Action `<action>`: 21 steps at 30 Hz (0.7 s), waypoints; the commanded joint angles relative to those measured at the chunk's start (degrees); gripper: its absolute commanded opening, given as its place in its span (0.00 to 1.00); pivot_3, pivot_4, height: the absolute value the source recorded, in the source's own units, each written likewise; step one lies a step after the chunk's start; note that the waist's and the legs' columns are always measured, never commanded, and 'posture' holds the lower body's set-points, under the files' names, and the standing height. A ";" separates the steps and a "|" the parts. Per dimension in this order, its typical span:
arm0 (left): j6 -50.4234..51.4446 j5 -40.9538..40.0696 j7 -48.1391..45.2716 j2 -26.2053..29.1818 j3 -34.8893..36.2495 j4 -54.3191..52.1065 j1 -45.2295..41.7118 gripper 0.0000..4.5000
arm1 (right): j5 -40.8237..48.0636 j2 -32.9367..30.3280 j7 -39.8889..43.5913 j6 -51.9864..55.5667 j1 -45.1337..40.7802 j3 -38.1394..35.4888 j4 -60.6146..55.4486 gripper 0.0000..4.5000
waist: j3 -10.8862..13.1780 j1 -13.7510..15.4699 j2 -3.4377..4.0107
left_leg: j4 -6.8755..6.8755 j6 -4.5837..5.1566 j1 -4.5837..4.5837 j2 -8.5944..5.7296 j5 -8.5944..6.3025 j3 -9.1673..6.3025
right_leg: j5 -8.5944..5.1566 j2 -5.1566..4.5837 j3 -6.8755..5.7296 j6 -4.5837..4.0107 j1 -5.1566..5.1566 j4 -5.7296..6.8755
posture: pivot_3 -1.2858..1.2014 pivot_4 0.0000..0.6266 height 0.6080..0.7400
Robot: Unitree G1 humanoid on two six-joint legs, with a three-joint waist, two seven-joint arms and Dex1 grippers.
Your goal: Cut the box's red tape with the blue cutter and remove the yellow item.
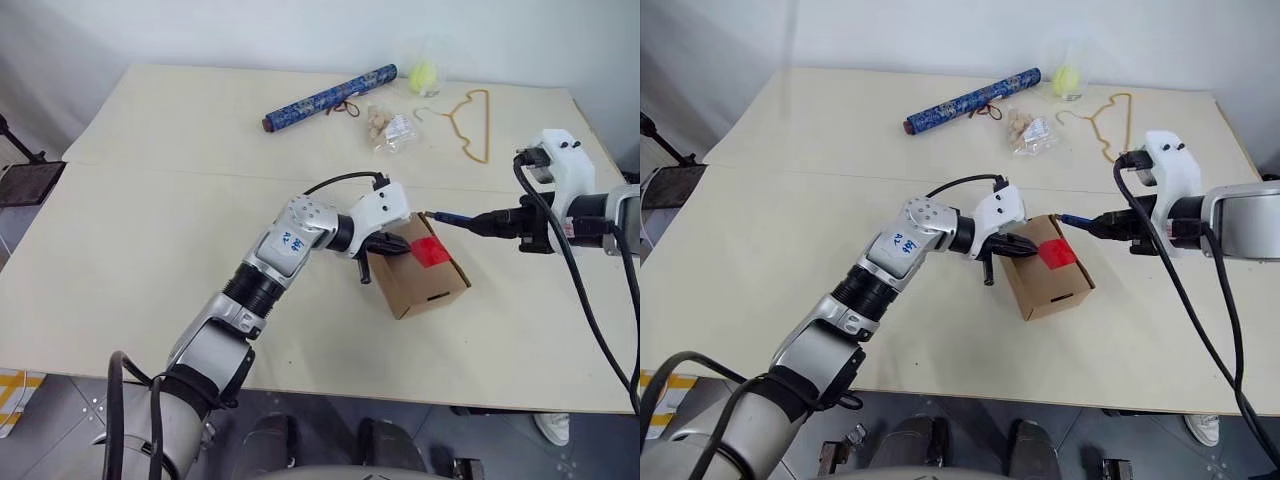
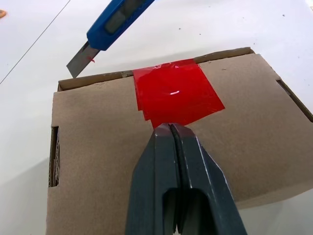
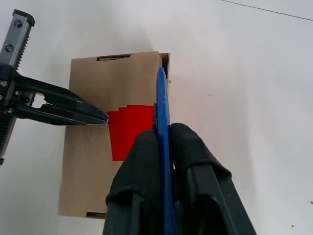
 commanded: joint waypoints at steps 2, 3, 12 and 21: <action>-0.14 0.59 -0.44 0.35 -0.60 -1.79 0.61 0.00 | -1.57 1.43 -0.24 -1.07 0.83 -2.84 -1.81 0.04 | 0.00 0.02 0.00 | 0.00 0.00 0.00 -0.01 0.00 0.01 | 0.00 0.00 0.00 0.01 0.00 0.00 | 0.52 0.24 1.00; -0.10 0.59 -0.52 0.47 -0.59 -1.89 0.65 0.00 | -1.59 1.83 -0.41 -1.17 0.92 -2.89 -1.87 0.04 | 0.00 0.01 0.00 | 0.00 0.00 0.00 -0.01 0.00 0.00 | 0.01 0.00 0.00 0.01 0.00 0.00 | 0.52 0.24 1.00; 0.26 0.85 -0.15 0.53 -0.55 -1.90 0.62 0.00 | -1.53 1.32 -0.72 0.29 2.82 -2.75 -1.63 0.04 | 0.00 0.01 0.00 | 0.00 0.00 0.00 0.00 0.00 0.01 | 0.01 0.00 -0.01 0.02 0.00 0.03 | 0.52 0.24 1.00; 0.93 2.36 1.56 -0.78 -1.41 1.06 -0.71 0.00 | 2.02 -1.88 2.02 9.44 -4.46 2.94 3.21 0.04 | -0.01 0.03 0.01 | 0.03 0.00 0.00 0.00 0.00 -0.01 | 0.02 0.00 0.00 0.02 0.00 0.03 | 0.52 0.24 1.00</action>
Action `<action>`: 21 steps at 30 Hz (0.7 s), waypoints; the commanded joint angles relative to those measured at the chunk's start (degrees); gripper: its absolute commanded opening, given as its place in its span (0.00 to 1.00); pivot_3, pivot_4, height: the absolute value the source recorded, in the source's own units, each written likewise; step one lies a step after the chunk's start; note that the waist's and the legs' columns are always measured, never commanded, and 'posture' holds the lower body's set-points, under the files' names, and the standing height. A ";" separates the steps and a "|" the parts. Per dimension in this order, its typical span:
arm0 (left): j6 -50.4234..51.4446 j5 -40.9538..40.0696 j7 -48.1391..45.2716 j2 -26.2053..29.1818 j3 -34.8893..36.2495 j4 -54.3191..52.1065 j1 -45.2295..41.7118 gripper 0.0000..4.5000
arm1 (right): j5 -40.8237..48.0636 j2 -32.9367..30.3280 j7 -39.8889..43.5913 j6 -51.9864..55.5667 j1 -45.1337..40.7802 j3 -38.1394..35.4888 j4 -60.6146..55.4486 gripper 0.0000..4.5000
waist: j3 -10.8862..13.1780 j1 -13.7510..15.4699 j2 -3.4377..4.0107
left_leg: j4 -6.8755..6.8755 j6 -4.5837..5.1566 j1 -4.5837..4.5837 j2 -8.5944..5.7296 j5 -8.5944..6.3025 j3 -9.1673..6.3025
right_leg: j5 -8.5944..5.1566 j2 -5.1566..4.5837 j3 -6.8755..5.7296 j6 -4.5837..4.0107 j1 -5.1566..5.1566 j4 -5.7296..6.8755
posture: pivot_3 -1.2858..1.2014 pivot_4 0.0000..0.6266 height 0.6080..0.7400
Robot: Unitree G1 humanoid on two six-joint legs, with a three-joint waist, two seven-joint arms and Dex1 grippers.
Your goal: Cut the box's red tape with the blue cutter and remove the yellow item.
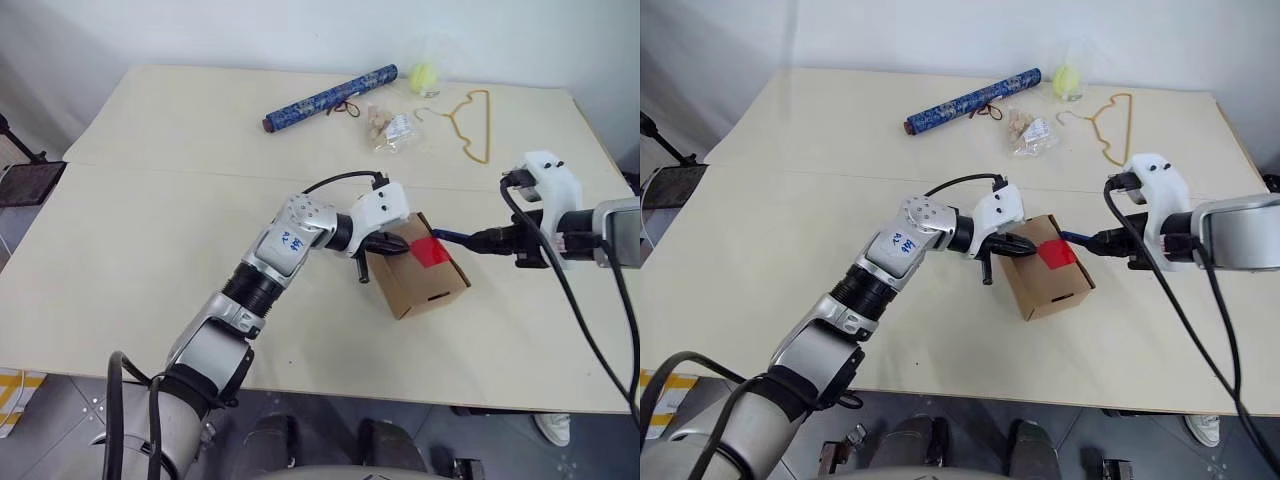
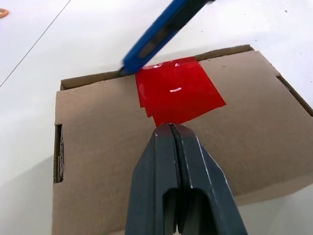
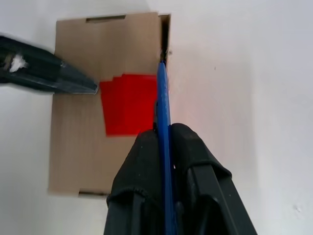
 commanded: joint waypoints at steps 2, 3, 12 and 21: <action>0.67 1.81 1.24 -1.21 -1.45 1.34 -0.65 0.00 | 1.19 -0.96 1.50 4.30 -4.62 2.70 3.55 0.04 | 0.00 0.01 0.00 | 0.02 0.01 0.00 0.00 0.00 0.02 | 0.00 0.00 0.01 -0.01 0.00 -0.01 | 0.52 0.24 1.00; 0.76 1.91 1.47 -1.45 -1.48 1.46 -0.69 0.00 | 1.04 -0.82 1.69 5.00 -5.53 3.30 4.57 0.04 | 0.00 0.02 0.00 | 0.03 0.01 0.00 0.00 0.00 0.02 | 0.00 -0.01 0.02 -0.01 0.00 -0.02 | 0.52 0.24 1.00; 0.61 2.75 2.49 -2.53 -1.69 2.18 -0.73 0.00 | -1.10 0.17 4.26 10.11 -9.75 6.84 9.47 0.04 | 0.00 0.10 0.00 | 0.04 0.01 -0.01 0.00 -0.01 0.01 | 0.01 -0.01 0.00 -0.01 0.00 0.00 | 0.52 0.24 1.00; 0.45 3.20 2.58 -2.82 -1.88 2.70 -0.47 0.00 | 1.92 -5.12 8.64 11.72 -8.66 9.88 6.77 0.04 | 0.00 0.19 0.00 | 0.06 0.02 -0.01 0.00 -0.01 0.00 | 0.01 -0.02 0.00 -0.01 0.00 0.02 | 0.52 0.24 1.00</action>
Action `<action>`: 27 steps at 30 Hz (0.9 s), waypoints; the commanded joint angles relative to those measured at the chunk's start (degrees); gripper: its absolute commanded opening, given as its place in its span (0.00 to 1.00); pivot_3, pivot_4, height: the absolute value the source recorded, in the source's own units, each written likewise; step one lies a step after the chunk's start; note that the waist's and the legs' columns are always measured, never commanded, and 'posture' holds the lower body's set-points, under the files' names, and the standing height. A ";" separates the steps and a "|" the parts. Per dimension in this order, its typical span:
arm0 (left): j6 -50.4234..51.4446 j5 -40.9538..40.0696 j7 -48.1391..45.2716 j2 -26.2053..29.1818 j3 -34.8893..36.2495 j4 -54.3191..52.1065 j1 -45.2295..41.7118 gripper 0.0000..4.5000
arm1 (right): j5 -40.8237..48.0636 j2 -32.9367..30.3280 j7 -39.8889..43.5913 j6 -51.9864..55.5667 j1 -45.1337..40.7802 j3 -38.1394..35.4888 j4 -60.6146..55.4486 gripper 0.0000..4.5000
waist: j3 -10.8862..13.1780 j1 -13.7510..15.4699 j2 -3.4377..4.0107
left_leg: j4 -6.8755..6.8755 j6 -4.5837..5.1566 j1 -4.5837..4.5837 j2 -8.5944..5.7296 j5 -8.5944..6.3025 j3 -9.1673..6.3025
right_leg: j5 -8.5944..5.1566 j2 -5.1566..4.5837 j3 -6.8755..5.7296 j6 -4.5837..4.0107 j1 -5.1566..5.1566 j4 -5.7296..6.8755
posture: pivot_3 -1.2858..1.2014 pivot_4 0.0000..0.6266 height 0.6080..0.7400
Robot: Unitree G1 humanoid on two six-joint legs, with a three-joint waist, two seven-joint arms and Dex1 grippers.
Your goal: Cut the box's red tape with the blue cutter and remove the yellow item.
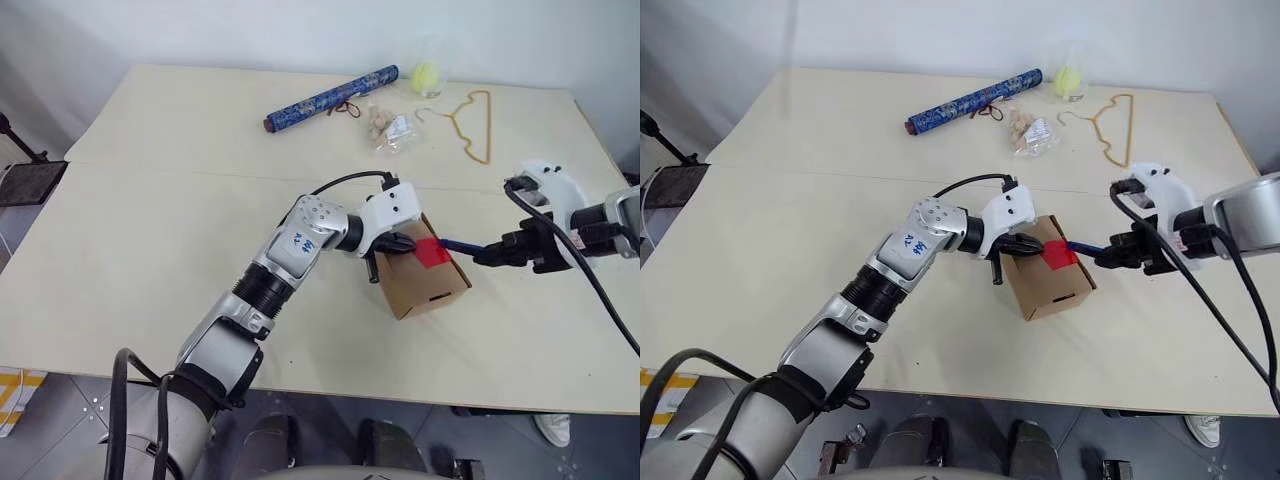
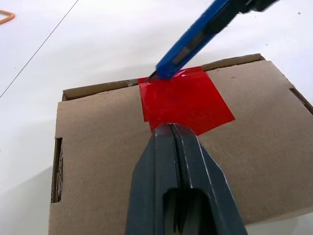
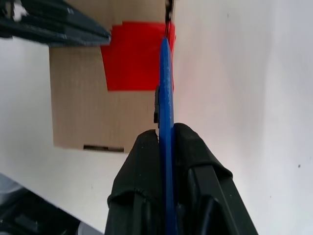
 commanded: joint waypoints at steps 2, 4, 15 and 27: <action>0.51 1.52 0.18 -0.32 -1.54 1.41 0.14 0.00 | 4.84 -5.21 2.35 1.09 1.26 1.55 -3.22 0.04 | 0.00 0.07 0.00 | 0.00 0.00 0.00 0.00 0.00 0.00 | 0.00 0.00 0.00 0.00 0.00 -0.01 | 0.52 0.24 1.00; 0.46 1.53 0.13 -0.41 -1.60 1.52 0.21 0.00 | 6.85 -7.54 2.63 0.48 2.57 2.06 -4.47 0.04 | 0.00 0.05 0.00 | 0.00 0.00 0.00 0.00 0.00 -0.01 | 0.00 -0.01 0.00 0.00 0.00 -0.01 | 0.52 0.24 1.00; -0.81 1.54 -0.48 -0.38 -1.63 0.96 0.55 0.00 | 8.07 -17.57 10.06 -2.30 10.83 -1.64 -10.15 0.04 | 0.00 0.07 0.00 | 0.11 0.02 -0.01 0.02 -0.02 -0.01 | 0.01 -0.02 0.01 -0.02 0.02 -0.01 | 0.52 0.24 1.00; -8.55 -12.36 -10.60 6.49 12.57 -4.89 1.72 0.00 | -18.20 -1.19 28.85 -16.76 43.80 -55.10 -17.39 0.04 | 0.03 0.12 -0.06 | 0.23 0.02 -0.03 0.04 -0.03 0.00 | 0.05 0.00 -0.03 0.03 -0.02 0.28 | 0.52 0.24 1.00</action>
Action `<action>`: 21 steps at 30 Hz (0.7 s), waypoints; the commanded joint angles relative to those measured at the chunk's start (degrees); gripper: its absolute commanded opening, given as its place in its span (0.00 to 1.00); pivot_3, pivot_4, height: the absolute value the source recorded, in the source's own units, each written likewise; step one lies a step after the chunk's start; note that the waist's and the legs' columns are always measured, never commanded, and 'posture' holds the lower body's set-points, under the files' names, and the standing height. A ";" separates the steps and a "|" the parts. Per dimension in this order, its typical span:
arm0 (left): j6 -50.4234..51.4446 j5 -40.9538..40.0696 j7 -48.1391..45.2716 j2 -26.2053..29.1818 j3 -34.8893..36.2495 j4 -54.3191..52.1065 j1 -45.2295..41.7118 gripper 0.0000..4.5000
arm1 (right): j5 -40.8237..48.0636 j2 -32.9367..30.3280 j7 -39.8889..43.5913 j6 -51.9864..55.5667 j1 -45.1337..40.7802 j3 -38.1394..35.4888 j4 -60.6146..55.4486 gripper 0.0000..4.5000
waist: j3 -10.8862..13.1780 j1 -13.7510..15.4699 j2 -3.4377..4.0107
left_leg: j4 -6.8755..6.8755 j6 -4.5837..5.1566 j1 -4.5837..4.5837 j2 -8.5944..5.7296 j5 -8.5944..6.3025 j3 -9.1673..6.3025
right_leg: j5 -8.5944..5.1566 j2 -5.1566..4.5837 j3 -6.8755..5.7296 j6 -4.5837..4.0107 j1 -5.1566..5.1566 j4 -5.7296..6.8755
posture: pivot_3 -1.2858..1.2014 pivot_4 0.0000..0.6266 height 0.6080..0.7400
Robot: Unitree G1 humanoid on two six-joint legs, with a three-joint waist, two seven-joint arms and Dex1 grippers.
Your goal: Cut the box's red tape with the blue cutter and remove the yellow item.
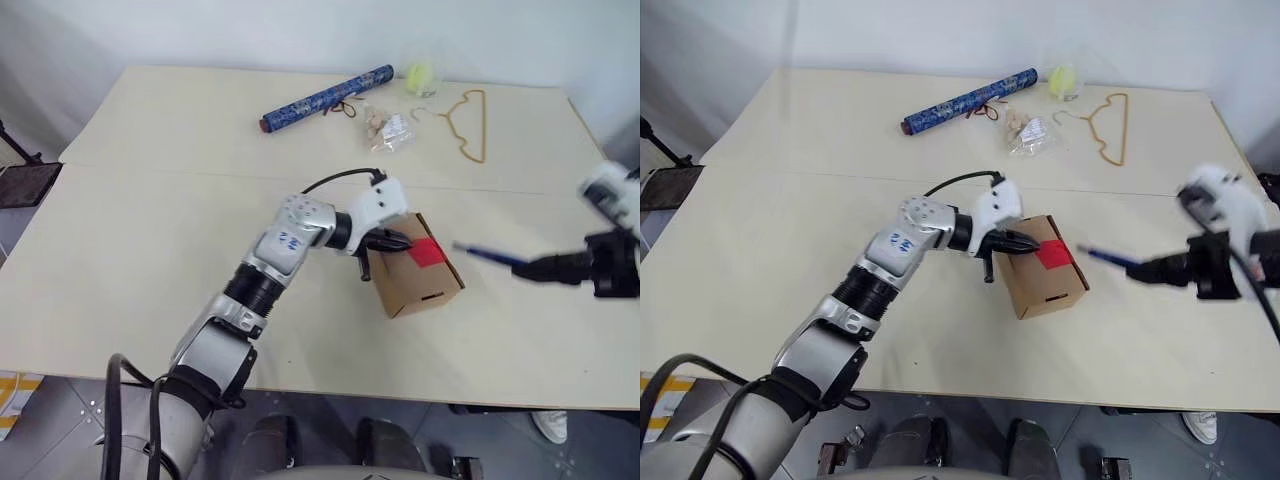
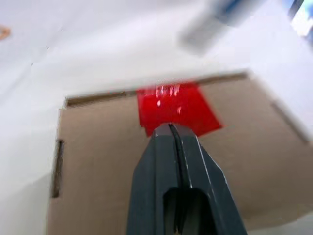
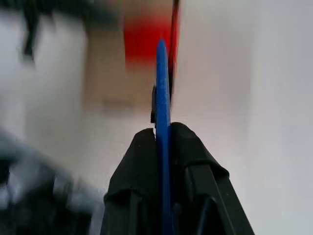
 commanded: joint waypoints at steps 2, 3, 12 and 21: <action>-5.66 -6.16 -6.33 5.21 6.21 -3.62 1.41 0.00 | -17.23 11.12 12.27 -10.09 12.67 -16.99 -7.83 0.04 | -0.03 0.49 0.07 | 0.00 -0.01 0.02 0.00 0.00 -0.07 | 0.00 0.03 -0.07 0.00 0.02 0.10 | 0.52 0.24 1.00; -7.14 -7.10 -8.47 7.03 7.06 -4.05 2.28 0.00 | -21.50 14.28 14.64 -14.46 15.71 -17.77 -8.52 0.04 | -0.05 0.59 0.08 | -0.01 -0.01 0.02 -0.03 0.00 -0.01 | 0.00 0.02 -0.03 0.01 -0.02 0.11 | 0.52 0.24 1.00; -10.27 -10.44 -10.79 18.77 15.13 -3.06 12.32 0.00 | -56.11 33.53 19.62 -51.36 18.10 -3.96 3.66 0.04 | -0.26 -0.43 -0.25 | 0.20 0.01 0.19 -0.30 0.02 0.16 | 0.06 0.06 0.15 0.12 0.11 0.11 | 0.52 0.24 1.00; -13.52 -12.07 -3.55 20.34 21.72 -2.50 20.67 0.00 | -68.90 42.87 22.22 -68.60 13.05 2.65 16.92 0.46 | -0.05 -1.45 0.10 | 0.22 -0.07 0.24 -0.03 0.08 0.19 | 0.06 0.04 0.19 0.11 0.01 0.38 | 0.52 0.24 1.00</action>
